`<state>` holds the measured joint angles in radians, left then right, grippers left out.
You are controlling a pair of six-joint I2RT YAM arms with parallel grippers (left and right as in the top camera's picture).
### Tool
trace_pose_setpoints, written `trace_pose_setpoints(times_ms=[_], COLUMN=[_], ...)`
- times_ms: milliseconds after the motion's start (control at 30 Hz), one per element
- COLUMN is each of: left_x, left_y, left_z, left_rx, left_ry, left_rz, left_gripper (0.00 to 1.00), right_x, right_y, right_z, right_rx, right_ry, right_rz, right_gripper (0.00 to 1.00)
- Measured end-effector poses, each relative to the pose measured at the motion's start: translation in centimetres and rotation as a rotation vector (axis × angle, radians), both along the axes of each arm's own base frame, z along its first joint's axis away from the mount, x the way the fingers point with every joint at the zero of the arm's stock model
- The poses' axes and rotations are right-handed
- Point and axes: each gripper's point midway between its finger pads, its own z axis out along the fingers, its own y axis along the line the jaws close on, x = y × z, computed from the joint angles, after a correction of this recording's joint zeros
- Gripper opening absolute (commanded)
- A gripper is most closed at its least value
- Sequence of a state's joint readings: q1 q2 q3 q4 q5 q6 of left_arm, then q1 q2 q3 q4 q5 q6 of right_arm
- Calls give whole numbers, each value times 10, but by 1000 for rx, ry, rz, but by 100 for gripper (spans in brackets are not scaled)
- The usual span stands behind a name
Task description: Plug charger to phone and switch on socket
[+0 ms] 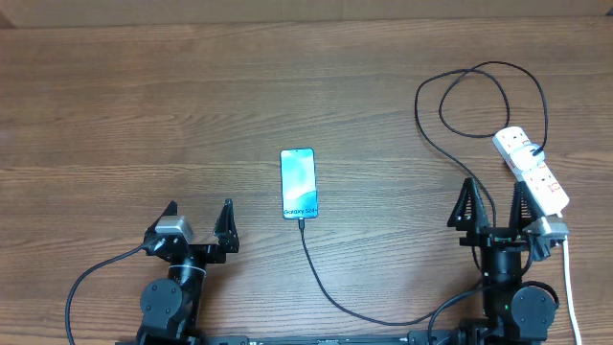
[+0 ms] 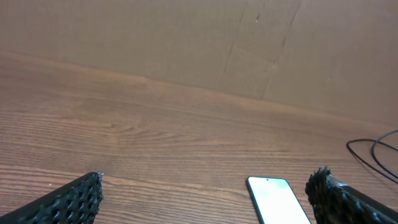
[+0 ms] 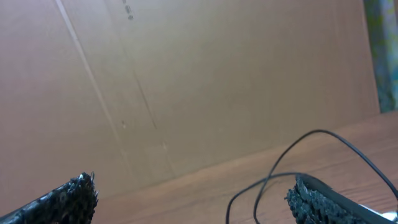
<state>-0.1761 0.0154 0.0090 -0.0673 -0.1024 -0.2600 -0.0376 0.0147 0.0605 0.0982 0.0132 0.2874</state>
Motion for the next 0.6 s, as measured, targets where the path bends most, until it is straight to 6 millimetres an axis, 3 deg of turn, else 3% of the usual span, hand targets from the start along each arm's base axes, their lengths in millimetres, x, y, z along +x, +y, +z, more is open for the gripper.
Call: trace_pose_setpoints(times_ms=[600], left_x=[0], left_y=[0], left_z=[0], left_rx=[0], left_ry=[0], left_rz=[0], left_gripper=[100], right_x=[7], right_y=[-1], right_z=[-66], right_rx=[8], right_ry=[228], right_rz=[-2], right_gripper=[100])
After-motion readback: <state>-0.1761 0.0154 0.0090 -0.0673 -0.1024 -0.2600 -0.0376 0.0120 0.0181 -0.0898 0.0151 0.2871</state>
